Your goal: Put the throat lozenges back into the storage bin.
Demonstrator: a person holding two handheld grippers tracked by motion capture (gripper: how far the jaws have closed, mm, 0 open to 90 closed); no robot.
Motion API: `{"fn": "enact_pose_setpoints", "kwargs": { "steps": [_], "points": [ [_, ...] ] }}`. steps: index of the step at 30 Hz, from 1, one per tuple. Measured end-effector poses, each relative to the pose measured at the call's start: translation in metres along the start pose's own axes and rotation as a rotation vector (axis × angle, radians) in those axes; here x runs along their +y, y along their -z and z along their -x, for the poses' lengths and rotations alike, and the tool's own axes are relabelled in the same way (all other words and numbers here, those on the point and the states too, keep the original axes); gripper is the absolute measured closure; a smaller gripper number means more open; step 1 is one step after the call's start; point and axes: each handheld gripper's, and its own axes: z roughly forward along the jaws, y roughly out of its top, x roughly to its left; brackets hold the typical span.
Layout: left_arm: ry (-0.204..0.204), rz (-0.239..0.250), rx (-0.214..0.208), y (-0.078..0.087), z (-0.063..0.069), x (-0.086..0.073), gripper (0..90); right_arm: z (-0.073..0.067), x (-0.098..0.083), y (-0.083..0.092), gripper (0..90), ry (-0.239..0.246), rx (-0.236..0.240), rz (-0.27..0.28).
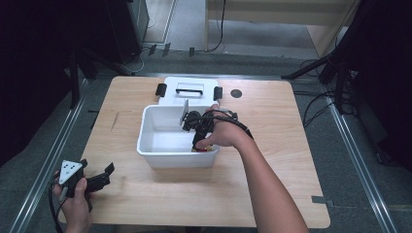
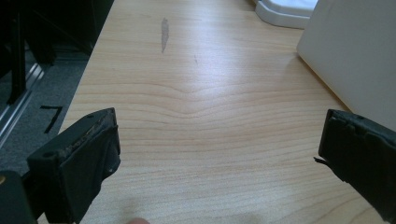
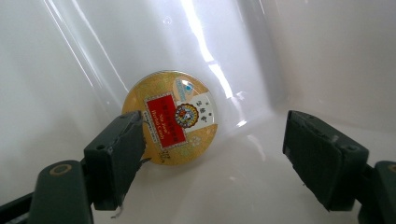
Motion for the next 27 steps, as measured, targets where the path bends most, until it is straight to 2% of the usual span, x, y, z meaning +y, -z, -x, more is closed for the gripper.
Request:
{"fn": "enact_pose_setpoints", "kwargs": {
  "steps": [10, 27],
  "points": [
    [-0.005, -0.002, 0.001, 0.000, 0.000, 0.000, 0.0, 0.001, -0.007, 0.012, 22.0, -0.013, -0.001, 0.039],
    [-0.007, 0.000, 0.003, -0.001, 0.001, 0.000, 0.0, 0.005, -0.021, 0.046, 22.1, -0.047, -0.017, 0.118]
  ]
}}
